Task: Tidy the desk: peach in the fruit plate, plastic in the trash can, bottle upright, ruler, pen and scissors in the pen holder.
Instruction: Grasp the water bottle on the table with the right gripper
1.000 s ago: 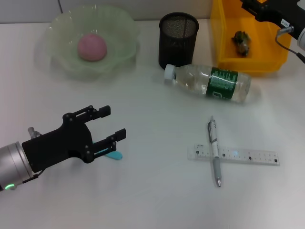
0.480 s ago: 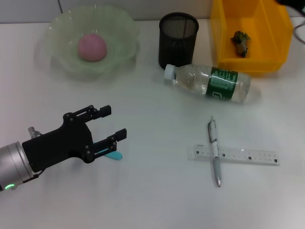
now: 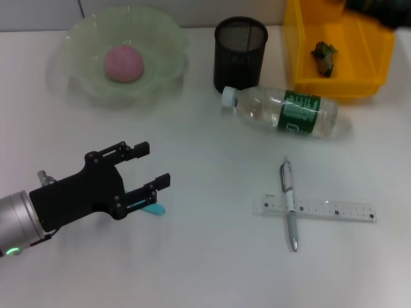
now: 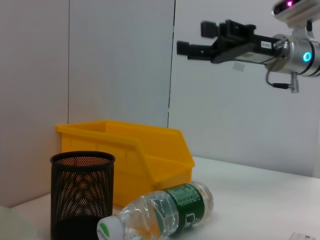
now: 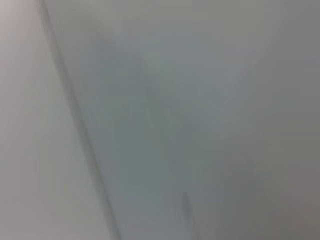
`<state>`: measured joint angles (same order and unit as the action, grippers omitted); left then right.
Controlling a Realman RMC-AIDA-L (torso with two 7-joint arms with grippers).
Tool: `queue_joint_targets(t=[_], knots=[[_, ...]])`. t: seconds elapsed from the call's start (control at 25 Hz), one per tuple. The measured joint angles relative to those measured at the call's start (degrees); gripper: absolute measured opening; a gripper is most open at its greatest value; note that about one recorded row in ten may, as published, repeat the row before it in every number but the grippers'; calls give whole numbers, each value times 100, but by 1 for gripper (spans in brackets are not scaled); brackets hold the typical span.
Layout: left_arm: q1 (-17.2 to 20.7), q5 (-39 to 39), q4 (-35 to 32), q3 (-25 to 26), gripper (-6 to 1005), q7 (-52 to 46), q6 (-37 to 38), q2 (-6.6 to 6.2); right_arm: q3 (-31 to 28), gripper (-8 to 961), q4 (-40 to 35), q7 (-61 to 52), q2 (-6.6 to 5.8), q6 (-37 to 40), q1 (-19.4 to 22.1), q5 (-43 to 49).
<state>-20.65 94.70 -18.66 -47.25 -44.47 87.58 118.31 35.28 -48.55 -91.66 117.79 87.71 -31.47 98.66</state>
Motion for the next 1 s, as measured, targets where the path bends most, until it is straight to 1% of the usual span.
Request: queue_joint_targets(t=[0.04,0.08,0.12,0.16,0.2,0.24,0.28,0.32,0.36,0.4,0.44,0.48,0.52,0.64,0.68,0.72,0.84,0.88,0.92,0.96,1.0], knots=[[0,3,-2,-2,690,0,3,-1,128,763,-243,-322,-17,6,-27,364],[0,5,-4,-5,690,0,5,-1,261,778,-673,-879,-52,71,-170,1094],[0,5,-4,-5,690,0,5,-1,261,794,-673,-879,-52,71,-170,1094],[0,5,-5,-6,690,0,6,-2,266,809,-887,-1238,-98,199,-391,1740],[0,4,-5,-5,690,0,5,-2,266,812,-887,-1238,-98,199,-391,1740],[0,4,-2,-4,690,2,3,-2,270,815,-936,-1408,-126,268,-518,2063],[0,3,-1,1,690,6,-4,-2,275,819,-983,-1693,-195,341,-760,2591],[0,3,-1,1,690,6,-4,-2,275,822,-983,-1693,-195,341,-760,2591],[0,4,1,0,690,9,-5,-2,296,825,-991,-1922,-251,370,-1003,3095],[0,4,1,0,690,9,-5,-2,296,825,-991,-1922,-251,370,-1003,3095],[0,4,1,0,690,9,-5,-2,332,825,-993,-2007,-271,389,-1114,3306],[0,3,2,0,690,6,1,-2,516,825,-996,-2168,-295,403,-1299,3677],[1,2,2,1,690,-3,3,-1,806,825,-996,-2359,-300,398,-1469,4042],[0,1,1,2,691,-24,4,-1,942,825,-993,-2447,-300,385,-1550,4193],[0,0,3,7,691,-30,3,-1,1167,825,-974,-2577,-291,349,-1678,4482],[0,0,3,7,691,-30,3,-1,1167,825,-974,-2577,-291,349,-1678,4482],[0,-3,4,14,691,-35,1,-1,1530,824,-946,-2740,-242,219,-1811,4837],[0,-3,4,15,691,-38,0,-1,1829,824,-934,-2831,-197,101,-1849,4984],[0,-3,4,15,691,-38,0,-1,1829,824,-934,-2831,-197,101,-1849,4984],[0,-3,4,15,691,-38,0,-1,2050,824,-932,-2896,-149,2,-1867,5104],[0,-3,4,15,691,-38,0,-1,2050,824,-932,-2896,-149,2,-1867,5104]])
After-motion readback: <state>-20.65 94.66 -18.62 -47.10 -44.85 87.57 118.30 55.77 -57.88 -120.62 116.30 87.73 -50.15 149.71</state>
